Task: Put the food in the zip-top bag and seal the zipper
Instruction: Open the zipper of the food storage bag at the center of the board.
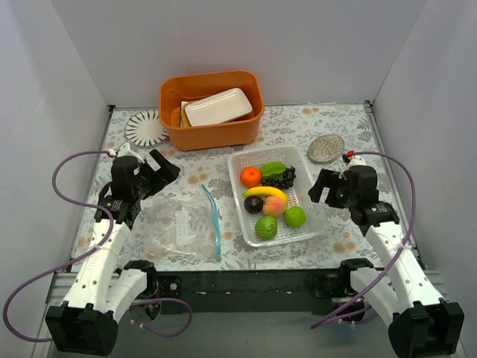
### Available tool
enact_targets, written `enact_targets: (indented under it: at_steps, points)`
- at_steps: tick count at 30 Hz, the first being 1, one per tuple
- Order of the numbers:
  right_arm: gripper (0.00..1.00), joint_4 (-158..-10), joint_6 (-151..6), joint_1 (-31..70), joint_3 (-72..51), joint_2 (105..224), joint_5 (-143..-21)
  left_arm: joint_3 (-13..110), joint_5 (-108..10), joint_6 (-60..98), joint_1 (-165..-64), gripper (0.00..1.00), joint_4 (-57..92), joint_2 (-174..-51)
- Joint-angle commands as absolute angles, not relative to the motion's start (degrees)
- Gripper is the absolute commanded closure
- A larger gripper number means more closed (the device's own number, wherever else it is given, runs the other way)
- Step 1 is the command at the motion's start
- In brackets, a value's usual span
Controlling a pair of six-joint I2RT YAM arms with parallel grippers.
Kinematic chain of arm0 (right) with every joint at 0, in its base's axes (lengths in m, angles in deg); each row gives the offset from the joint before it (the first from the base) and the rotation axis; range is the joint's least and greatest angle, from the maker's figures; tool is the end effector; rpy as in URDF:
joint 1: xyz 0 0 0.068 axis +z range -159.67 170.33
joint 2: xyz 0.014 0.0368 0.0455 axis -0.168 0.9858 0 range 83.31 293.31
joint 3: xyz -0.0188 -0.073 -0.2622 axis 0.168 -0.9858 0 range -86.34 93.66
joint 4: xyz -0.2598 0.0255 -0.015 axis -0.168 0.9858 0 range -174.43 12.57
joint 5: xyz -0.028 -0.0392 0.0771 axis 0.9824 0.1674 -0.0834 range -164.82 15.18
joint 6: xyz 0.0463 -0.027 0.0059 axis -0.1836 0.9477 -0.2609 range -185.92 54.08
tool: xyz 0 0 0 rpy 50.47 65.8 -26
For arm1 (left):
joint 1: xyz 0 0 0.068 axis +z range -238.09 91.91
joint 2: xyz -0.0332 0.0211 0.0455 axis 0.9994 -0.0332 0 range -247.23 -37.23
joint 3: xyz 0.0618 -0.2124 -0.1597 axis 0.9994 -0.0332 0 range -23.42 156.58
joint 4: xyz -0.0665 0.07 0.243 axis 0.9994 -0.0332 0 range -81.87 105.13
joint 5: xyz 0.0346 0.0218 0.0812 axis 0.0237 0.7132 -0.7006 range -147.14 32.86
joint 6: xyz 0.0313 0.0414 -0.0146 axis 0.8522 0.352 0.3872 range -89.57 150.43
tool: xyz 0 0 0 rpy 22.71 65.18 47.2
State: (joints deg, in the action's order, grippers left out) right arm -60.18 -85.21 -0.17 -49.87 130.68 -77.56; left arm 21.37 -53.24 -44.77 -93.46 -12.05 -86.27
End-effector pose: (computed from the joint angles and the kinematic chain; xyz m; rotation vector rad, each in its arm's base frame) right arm 0.1800 0.0318 0.2573 0.1606 2.1976 0.3352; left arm 0.1882 -0.0201 0.2975 -1.2547 1.8727 -0.8758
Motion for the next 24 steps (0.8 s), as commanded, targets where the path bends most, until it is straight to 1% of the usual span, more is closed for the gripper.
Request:
enact_targets:
  at_steps: [1, 3, 7, 11, 17, 21, 23, 24]
  points:
    - [0.03, -59.5, -89.6, -0.1, -47.7, 130.2, -77.5, 21.6, -46.4, -41.8, -93.5, 0.02, -16.7, -85.9]
    - [0.04, -60.8, -91.7, -0.1, -49.1, 129.3, -79.3, 21.1, -45.4, -41.2, -93.5, 0.02, -17.5, -85.9]
    - [0.1, -62.5, -93.2, 0.0, -49.7, 129.5, -82.1, 20.6, -45.1, -41.2, -93.5, 0.02, -18.9, -85.3]
    - [0.11, -61.6, -90.0, -0.1, -47.3, 133.8, -83.9, 20.9, -45.4, -41.6, -93.6, 0.02, -19.6, -85.8]
    - [0.11, -59.6, -85.5, 0.0, -41.7, 140.9, -86.0, 22.2, -46.1, -46.6, -94.3, 0.02, -20.2, -88.2]
    - [0.13, -60.3, -85.3, -0.1, -40.9, 143.1, -89.0, 22.9, -51.7, -47.4, -99.2, 0.06, -21.6, -90.9]
    - [0.14, -60.8, -85.3, 0.1, -40.9, 143.3, -90.4, 23.5, -54.0, -48.8, -101.4, 0.11, -22.0, -92.6]
    - [0.14, -60.7, -85.2, 0.2, -40.7, 143.4, -90.6, 23.8, -55.0, -49.6, -104.3, 0.12, -22.0, -94.3]
